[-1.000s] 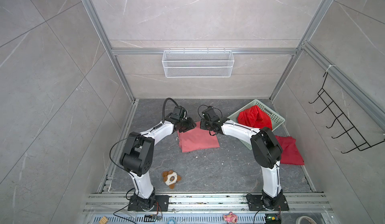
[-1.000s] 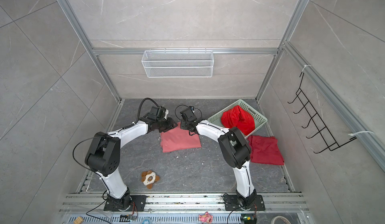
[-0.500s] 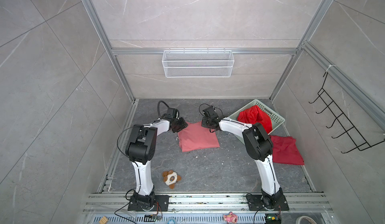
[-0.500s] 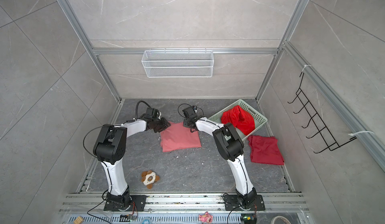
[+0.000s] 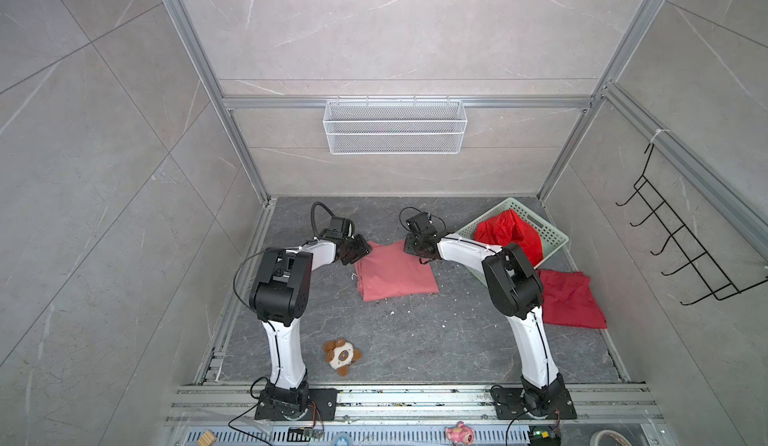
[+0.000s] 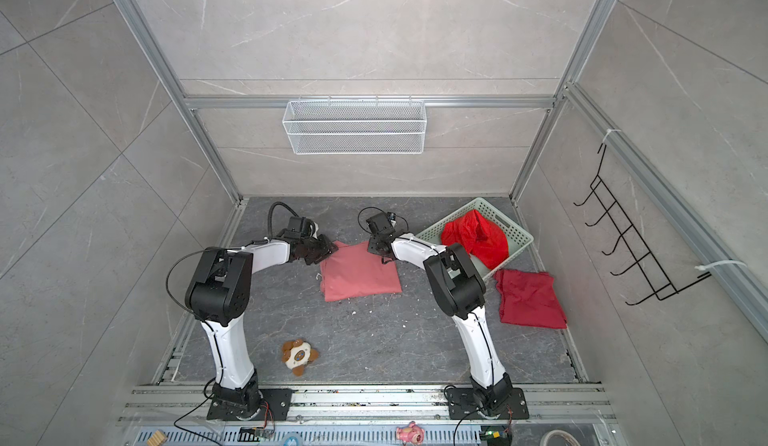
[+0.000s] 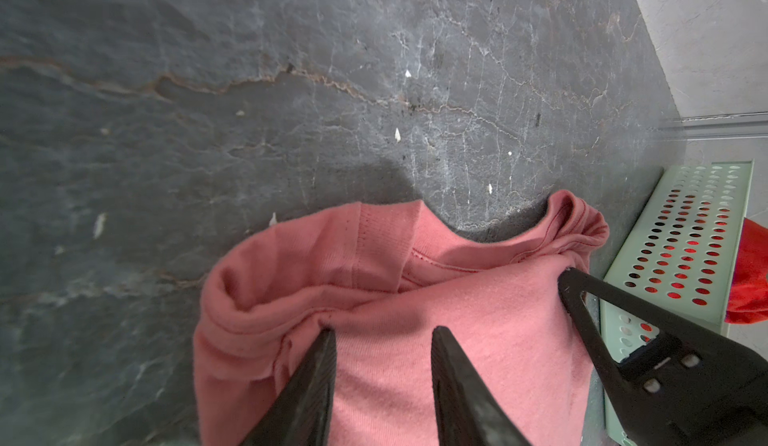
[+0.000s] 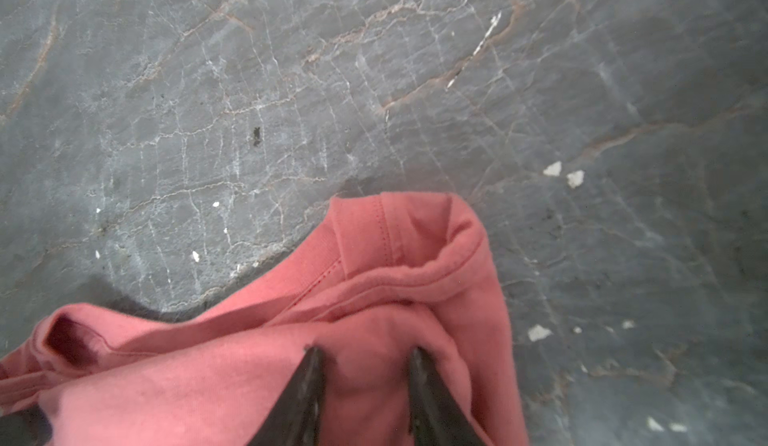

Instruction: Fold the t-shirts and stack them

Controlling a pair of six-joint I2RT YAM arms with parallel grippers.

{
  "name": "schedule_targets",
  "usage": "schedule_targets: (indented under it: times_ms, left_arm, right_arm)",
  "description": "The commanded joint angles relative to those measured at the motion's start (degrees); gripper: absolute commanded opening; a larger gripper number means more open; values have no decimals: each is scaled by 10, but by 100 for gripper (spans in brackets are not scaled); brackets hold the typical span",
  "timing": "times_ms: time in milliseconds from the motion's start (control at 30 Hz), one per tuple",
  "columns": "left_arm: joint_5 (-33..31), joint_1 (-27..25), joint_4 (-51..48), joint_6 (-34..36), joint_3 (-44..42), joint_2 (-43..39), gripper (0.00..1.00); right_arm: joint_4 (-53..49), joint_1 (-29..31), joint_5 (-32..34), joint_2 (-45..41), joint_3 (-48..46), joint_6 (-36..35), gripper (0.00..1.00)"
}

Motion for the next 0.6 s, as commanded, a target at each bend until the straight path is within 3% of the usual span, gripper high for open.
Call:
schedule_targets:
  times_ms: [0,367,567]
  left_arm:
    - [-16,3,-35,-1,-22,-9,42]
    - [-29,2,-67,26,-2,-74,42]
    - [-64,-43,-119,113,21,-148,45]
  right_arm:
    - [-61,-15,29,-14,-30,-14,38]
    - [-59,-20,40,-176,-88,-122,42]
    - [-42,-19,5,-299,-160,-126,47]
